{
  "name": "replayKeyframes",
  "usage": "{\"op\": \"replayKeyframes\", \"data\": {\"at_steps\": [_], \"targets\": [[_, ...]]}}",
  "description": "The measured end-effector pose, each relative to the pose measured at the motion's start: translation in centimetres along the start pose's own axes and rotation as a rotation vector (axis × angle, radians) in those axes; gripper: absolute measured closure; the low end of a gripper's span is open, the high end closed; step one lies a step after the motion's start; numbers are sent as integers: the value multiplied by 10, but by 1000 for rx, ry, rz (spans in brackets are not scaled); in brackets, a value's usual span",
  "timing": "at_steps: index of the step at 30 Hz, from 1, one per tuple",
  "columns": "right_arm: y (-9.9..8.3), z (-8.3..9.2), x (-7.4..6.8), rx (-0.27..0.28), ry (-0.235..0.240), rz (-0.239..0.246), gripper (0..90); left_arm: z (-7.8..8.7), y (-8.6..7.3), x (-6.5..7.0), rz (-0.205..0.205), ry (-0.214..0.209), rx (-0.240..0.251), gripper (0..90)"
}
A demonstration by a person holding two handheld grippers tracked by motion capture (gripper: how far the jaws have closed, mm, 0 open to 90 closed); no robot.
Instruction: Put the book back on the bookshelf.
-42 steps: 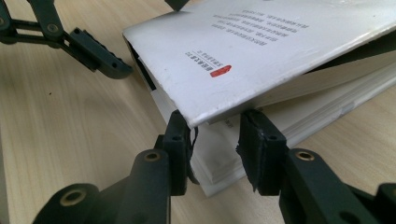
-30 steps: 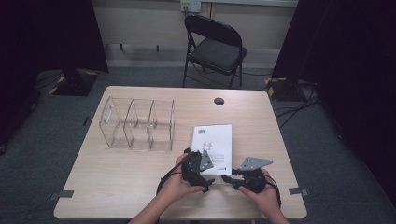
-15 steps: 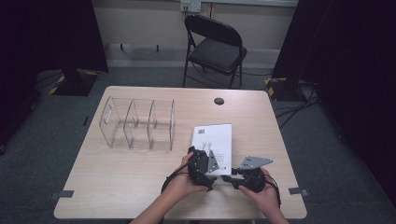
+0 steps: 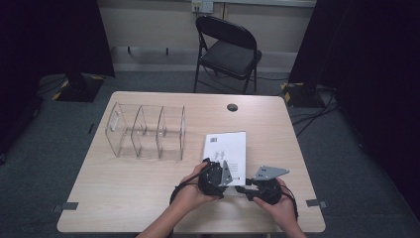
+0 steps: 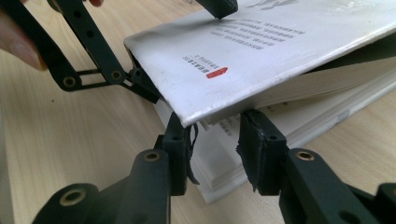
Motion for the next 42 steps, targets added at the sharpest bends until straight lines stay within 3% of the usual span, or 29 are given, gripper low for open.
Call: {"op": "replayKeyframes", "data": {"at_steps": [3, 7, 12, 13, 17, 20, 23, 29, 32, 33, 34, 36, 39, 42], "targets": [[-3, -1, 3, -7, -31, 11, 590, 0, 1, 0, -15, -5, -12, 231], [-7, -3, 8, -24, -32, -10, 595, 1, 1, -1, -6, -19, -9, 235], [-11, -9, 12, -51, -60, -2, 596, 1, 2, 0, 12, -21, -3, 240], [-12, -12, 12, -61, -70, -2, 596, 2, 1, 0, -4, -30, -17, 240], [-13, -13, 13, -63, -73, -3, 578, 2, 2, 1, 6, -36, -4, 241], [-14, -10, 12, -57, -49, -17, 567, 3, 2, 0, 13, -34, -5, 252], [-16, -10, 8, -67, -41, 1, 565, 6, 2, 0, 13, -41, -7, 264], [-14, -13, 10, -57, -56, 1, 578, 6, 2, 0, 7, -42, -11, 269], [-10, -12, 10, -39, -61, -3, 588, 5, 2, 1, 6, -42, -12, 264], [-5, -11, 10, -4, -60, -18, 602, 4, 2, 2, 8, -47, -7, 255], [-5, -10, 10, -11, -69, -7, 602, 4, 2, 2, 8, -47, -7, 246], [-5, -10, 9, -3, -79, -4, 613, 4, 2, 2, 40, -75, 34, 217], [-4, -10, 9, 7, -72, -11, 613, 3, 1, 2, 8, -77, 31, 185], [-3, -9, 8, 16, -67, -25, 613, 0, 2, 2, -8, -47, 28, 153]]}}
Point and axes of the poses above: each handheld gripper's, and its own axes: z roughly backward along the jaws, y roughly out of its top, x roughly to its right, the point moved 9 cm from there along -z, roughly forward along the jaws, and after that the axes turned 5 degrees about -y, right-handed, at the moved point
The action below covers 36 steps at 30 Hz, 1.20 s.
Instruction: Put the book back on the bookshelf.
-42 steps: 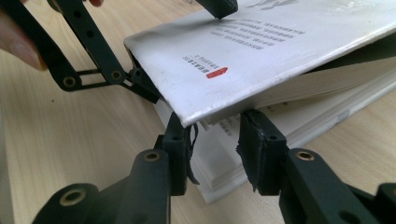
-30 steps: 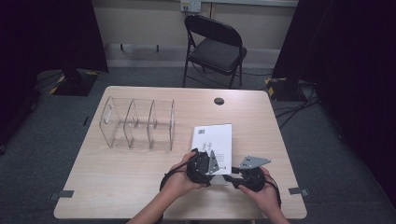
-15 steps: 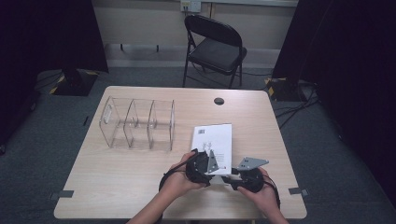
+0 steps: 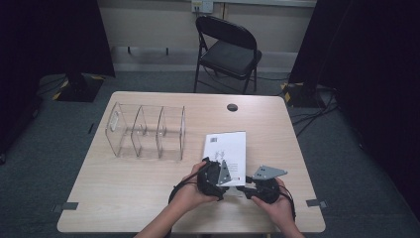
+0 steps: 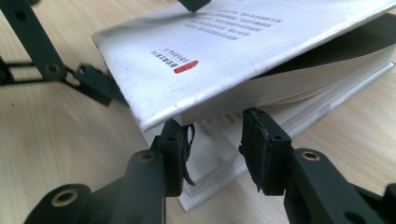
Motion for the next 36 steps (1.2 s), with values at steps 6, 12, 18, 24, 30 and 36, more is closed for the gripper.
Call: {"op": "replayKeyframes", "data": {"at_steps": [6, 12, 18, 24, 30, 36], "targets": [[2, 1, 0, 6, -4, -3, 612, -10, 0, -3, -38, 47, -16, 84], [-1, 1, 0, 0, 8, -18, 610, -10, 0, -5, -57, 53, -5, 126], [-2, 1, -2, 0, 29, -24, 503, -6, 1, -2, -100, 51, -57, 223], [-13, 5, 12, -25, -44, -18, 361, -1, 2, -3, -123, 49, -34, 289], [-23, 7, 22, -46, -58, -23, 345, 1, 3, -3, -134, 57, -56, 308], [-31, 8, 22, -68, -50, 10, 342, 3, 5, -2, -107, 50, -41, 336]]}}
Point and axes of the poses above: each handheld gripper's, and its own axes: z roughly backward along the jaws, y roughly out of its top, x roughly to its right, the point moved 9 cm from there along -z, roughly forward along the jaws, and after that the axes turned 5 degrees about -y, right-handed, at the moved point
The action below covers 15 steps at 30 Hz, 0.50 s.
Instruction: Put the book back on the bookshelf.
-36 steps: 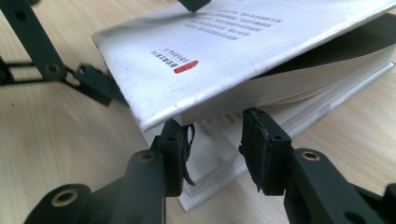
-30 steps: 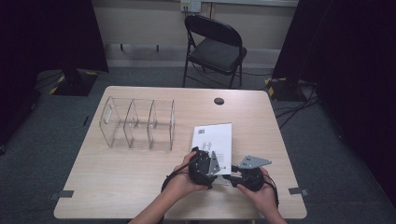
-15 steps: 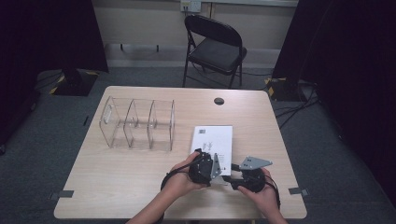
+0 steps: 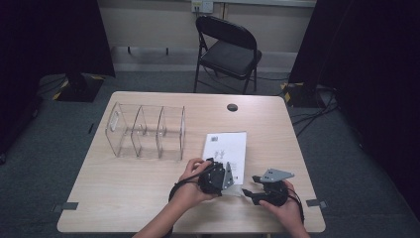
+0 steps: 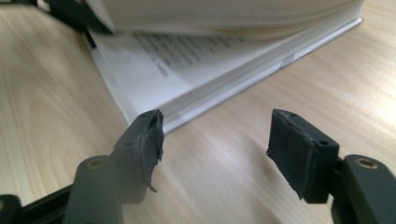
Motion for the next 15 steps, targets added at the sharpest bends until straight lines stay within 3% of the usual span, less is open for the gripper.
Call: {"op": "replayKeyframes", "data": {"at_steps": [1, 7, 15], "targets": [[-1, 0, 1, -3, -3, -9, 340, 3, 0, -2, -25, -2, -28, 343], [-3, 1, 4, -3, 0, -26, 337, 8, 1, -5, -25, -25, -50, 377], [-4, -1, 6, -10, 0, -27, 330, 16, 4, -9, 20, -46, -80, 420]]}}
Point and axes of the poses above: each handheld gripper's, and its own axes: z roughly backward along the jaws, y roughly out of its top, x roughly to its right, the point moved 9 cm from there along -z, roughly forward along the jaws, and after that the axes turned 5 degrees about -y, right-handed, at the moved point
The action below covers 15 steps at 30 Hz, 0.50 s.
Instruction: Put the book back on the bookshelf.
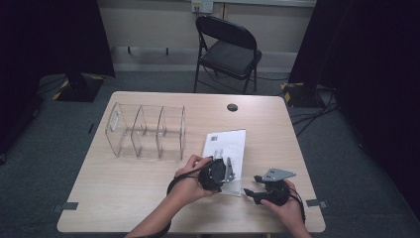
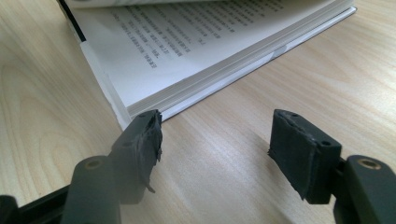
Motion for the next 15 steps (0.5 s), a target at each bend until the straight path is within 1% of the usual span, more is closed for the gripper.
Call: {"op": "replayKeyframes", "data": {"at_steps": [1, 2, 3, 5, 6, 7, 9, 12, 15], "targets": [[-1, 0, 0, -5, -1, 4, 328, 3, 1, -1, 12, -6, 4, 428], [-1, 0, 0, -5, -1, 4, 328, 3, 1, -1, 12, -6, 4, 432], [-2, -1, 0, -12, 3, 12, 325, 6, 2, -4, 14, -8, -6, 439], [-2, -2, 0, -15, 0, 12, 322, 8, 3, -5, 16, -5, -2, 456], [-2, -2, 0, -15, 0, 12, 322, 11, 4, -7, 23, -7, -9, 456], [-3, -2, 0, -18, 1, 15, 320, 13, 5, -9, 21, -2, -19, 476], [-3, -3, 0, -19, 5, 19, 318, 19, 9, -13, 36, -8, -33, 488], [-3, -3, 0, -22, 7, 24, 307, 21, 11, -16, 46, -10, -33, 502], [-3, -4, 1, -24, 6, 40, 295, 25, 15, -20, 57, -13, -45, 512]]}}
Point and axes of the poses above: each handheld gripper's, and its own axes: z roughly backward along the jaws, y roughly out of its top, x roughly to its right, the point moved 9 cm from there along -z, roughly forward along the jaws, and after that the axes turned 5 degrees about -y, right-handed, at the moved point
